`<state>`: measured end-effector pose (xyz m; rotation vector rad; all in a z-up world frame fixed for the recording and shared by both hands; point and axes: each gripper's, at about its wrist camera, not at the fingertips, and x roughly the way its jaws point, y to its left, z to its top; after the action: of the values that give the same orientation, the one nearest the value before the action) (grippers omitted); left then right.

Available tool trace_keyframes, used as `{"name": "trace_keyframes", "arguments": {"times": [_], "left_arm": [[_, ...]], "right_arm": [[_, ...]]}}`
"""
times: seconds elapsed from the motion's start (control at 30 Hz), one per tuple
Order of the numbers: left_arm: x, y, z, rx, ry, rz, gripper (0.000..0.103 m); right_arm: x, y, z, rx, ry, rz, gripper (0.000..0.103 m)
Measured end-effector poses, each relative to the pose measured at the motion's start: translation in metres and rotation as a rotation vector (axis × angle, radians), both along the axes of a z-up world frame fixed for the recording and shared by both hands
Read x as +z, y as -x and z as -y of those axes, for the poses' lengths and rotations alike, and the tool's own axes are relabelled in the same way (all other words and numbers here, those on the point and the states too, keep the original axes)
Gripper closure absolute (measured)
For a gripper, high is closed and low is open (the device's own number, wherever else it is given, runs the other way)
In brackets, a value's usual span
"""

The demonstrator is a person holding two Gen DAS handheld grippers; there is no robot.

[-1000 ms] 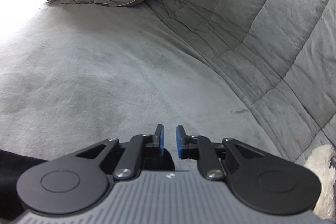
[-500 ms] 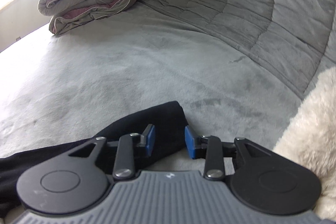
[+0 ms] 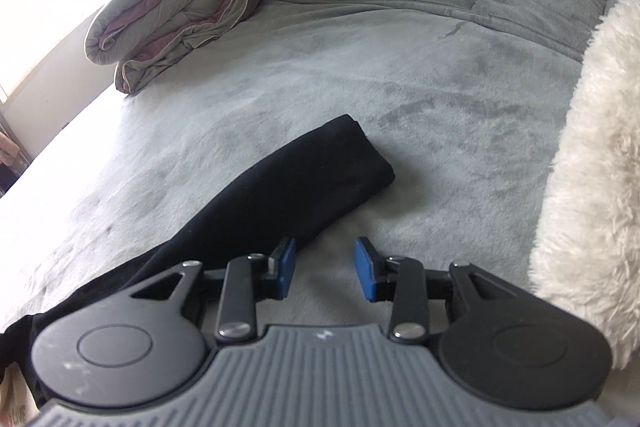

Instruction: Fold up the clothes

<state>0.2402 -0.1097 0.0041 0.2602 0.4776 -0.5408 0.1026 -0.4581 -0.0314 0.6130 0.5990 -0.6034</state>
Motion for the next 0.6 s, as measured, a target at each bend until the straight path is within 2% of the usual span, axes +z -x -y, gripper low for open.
{"name": "trace_keyframes", "arguments": {"times": [0.13,0.27,0.37,0.43,0.6], "left_arm": [[-0.002,0.031,0.02,-0.226,-0.002,0.022,0.044],[-0.018,0.048,0.049,-0.409,-0.054,-0.028,0.047],[-0.034,0.052,0.068,-0.451,-0.107,-0.062,0.05],[-0.041,0.05,0.076,-0.447,-0.13,-0.071,0.052],[-0.051,0.047,0.087,-0.43,-0.139,-0.089,0.056]], "right_arm": [[-0.001,0.002,0.005,0.012,-0.047,0.086,0.069],[-0.004,0.002,0.008,-0.004,-0.078,0.13,0.076],[-0.005,0.001,0.008,-0.011,-0.071,0.142,0.077],[-0.006,0.0,0.009,-0.016,-0.066,0.15,0.077],[-0.008,-0.001,0.01,-0.028,-0.055,0.171,0.079]]}}
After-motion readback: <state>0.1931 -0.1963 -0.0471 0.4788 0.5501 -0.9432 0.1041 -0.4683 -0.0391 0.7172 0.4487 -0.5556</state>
